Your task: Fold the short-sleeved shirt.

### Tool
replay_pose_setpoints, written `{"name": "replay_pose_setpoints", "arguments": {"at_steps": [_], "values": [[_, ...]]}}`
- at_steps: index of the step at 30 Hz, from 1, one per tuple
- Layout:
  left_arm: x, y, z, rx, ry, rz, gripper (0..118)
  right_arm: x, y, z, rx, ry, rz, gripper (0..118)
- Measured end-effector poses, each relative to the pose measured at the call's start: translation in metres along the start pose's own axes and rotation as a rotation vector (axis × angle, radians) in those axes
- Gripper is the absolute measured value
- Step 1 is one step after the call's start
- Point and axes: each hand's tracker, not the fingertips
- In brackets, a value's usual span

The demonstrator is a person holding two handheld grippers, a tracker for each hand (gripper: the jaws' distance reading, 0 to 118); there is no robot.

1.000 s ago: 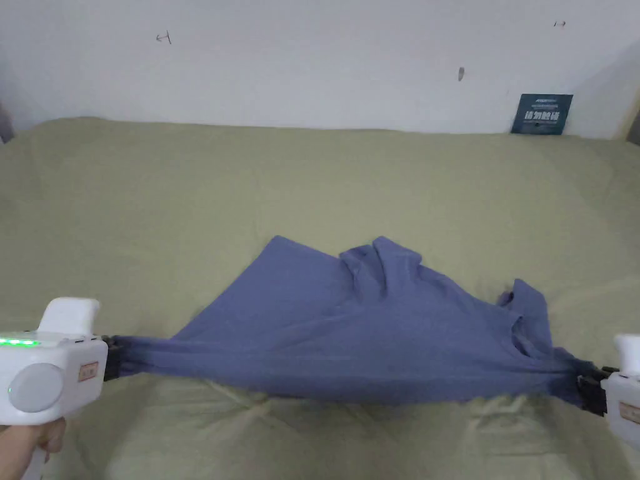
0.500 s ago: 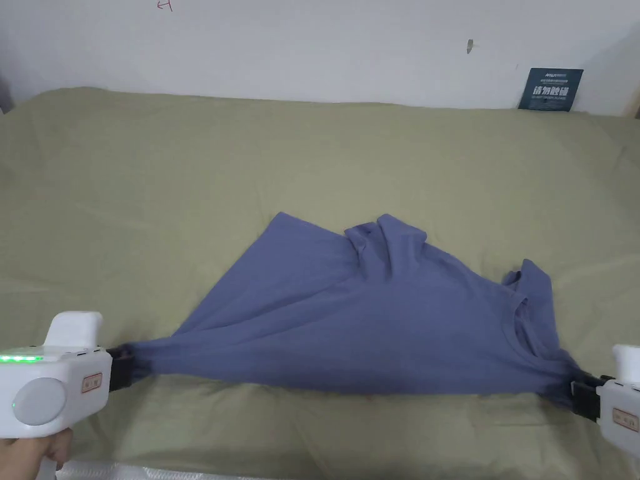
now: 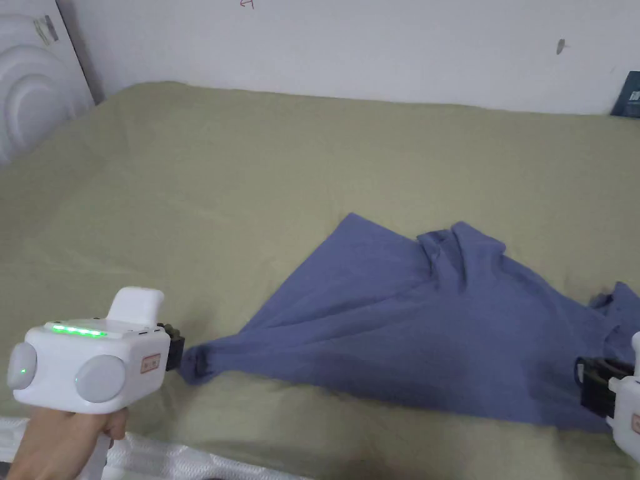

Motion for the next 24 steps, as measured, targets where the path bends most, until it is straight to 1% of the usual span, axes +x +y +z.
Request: {"name": "replay_pose_setpoints", "arguments": {"at_steps": [1,2,4,5,6,7,8,10,14,16,17,19,20,22,24], "values": [[-0.005,-0.001,-0.004,-0.012,-0.009,0.018,0,-0.006,0.001,0.000,-0.002,0.002,0.003,0],[-0.010,-0.001,-0.007,-0.012,-0.022,0.040,0,-0.001,-0.007,-0.014,-0.020,0.037,-0.011,0],[-0.015,0.004,-0.012,-0.031,-0.050,0.061,0,0.001,-0.009,-0.021,-0.025,0.043,-0.006,0],[-0.017,0.005,-0.015,-0.044,-0.063,0.068,12,0.001,-0.009,-0.023,-0.029,0.044,-0.004,0],[-0.018,0.007,-0.020,-0.072,-0.086,0.057,61,-0.005,-0.007,-0.020,-0.020,0.028,0.018,0],[-0.019,0.010,-0.028,-0.118,-0.109,0.046,103,-0.007,-0.007,-0.020,-0.026,0.030,0.019,0],[-0.018,0.010,-0.037,-0.139,-0.124,0.039,118,-0.008,-0.006,-0.021,-0.030,0.030,0.022,0],[-0.012,0.013,-0.044,-0.115,-0.106,0.030,117,-0.003,-0.007,-0.027,-0.041,0.026,0.013,0],[-0.003,0.010,-0.067,-0.178,-0.110,-0.010,117,0.005,-0.003,-0.035,-0.057,0.023,0.011,0],[0.003,0.008,-0.071,-0.201,-0.098,-0.047,112,0.010,0.003,-0.046,-0.074,0.017,0.010,0],[0.002,0.008,-0.070,-0.210,-0.113,-0.048,103,0.014,0.010,-0.054,-0.085,0.022,0.005,0],[0.002,0.008,-0.064,-0.183,-0.228,0.017,35,0.020,0.023,-0.070,-0.093,0.020,-0.006,0],[0.006,0.009,-0.061,-0.175,-0.192,0.006,2,0.023,0.033,-0.080,-0.097,0.021,-0.007,0],[0.015,0.013,-0.056,-0.158,-0.137,-0.073,2,0.031,0.051,-0.105,-0.107,0.014,0.002,0],[0.016,0.014,-0.053,-0.147,-0.142,-0.051,2,0.037,0.071,-0.127,-0.119,0.003,0.024,0]]}}
